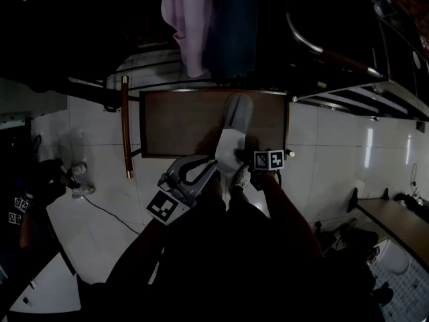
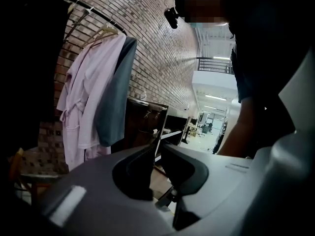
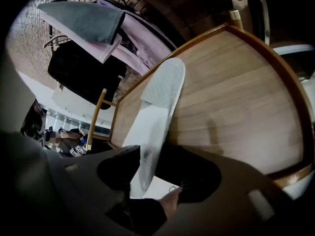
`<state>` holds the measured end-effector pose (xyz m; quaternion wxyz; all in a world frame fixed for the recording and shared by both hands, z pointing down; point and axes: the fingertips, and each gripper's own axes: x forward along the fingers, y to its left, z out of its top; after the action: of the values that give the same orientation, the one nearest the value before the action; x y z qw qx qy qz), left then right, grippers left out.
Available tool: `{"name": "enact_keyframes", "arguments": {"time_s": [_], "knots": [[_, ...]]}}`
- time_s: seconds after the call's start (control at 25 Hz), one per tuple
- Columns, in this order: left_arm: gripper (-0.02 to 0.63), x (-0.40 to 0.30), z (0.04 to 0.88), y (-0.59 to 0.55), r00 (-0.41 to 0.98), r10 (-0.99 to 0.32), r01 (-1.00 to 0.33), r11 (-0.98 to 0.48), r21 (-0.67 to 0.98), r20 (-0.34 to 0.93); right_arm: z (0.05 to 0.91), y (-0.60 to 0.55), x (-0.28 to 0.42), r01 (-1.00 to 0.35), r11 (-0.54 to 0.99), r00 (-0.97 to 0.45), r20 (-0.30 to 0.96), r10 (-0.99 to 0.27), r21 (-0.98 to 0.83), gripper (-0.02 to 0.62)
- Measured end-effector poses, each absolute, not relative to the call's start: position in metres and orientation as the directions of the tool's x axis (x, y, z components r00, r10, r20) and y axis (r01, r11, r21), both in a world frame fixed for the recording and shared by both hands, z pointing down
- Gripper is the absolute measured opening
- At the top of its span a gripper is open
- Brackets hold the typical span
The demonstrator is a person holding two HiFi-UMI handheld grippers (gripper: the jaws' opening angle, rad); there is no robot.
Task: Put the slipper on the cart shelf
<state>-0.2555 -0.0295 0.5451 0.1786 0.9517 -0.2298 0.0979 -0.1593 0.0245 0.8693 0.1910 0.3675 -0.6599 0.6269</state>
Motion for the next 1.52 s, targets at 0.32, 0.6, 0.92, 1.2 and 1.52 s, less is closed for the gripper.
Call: {"name": "enact_keyframes", "arguments": {"time_s": [0.32,0.6,0.92,1.2,1.52], "knots": [[0.046,-0.259,0.549,-0.028,0.868,-0.411,-0.486,-0.82,0.303,0.279,0.87,0.024,-0.178,-0.697,-0.053,-0.696,0.692,-0.193,-0.715,0.219],[0.046,-0.266,0.549,-0.023,0.86,-0.421,-0.499,-0.813,0.3,0.289,0.862,0.018,-0.183,-0.663,-0.08,-0.715,0.661,-0.228,-0.744,0.095],[0.043,-0.258,0.538,-0.014,0.866,-0.427,-0.493,-0.817,0.3,0.262,0.796,0.026,-0.155,-0.645,0.037,-0.73,0.601,-0.325,-0.764,0.063],[0.031,-0.245,0.513,0.003,0.866,-0.444,-0.496,-0.821,0.284,0.229,0.691,0.025,-0.125,-0.666,0.213,-0.704,0.508,-0.496,-0.715,0.061],[0.026,-0.222,0.448,0.007,0.879,-0.458,-0.477,-0.853,0.212,0.136,0.544,0.005,-0.105,-0.693,0.413,-0.678,0.339,-0.652,-0.591,0.063]]}}
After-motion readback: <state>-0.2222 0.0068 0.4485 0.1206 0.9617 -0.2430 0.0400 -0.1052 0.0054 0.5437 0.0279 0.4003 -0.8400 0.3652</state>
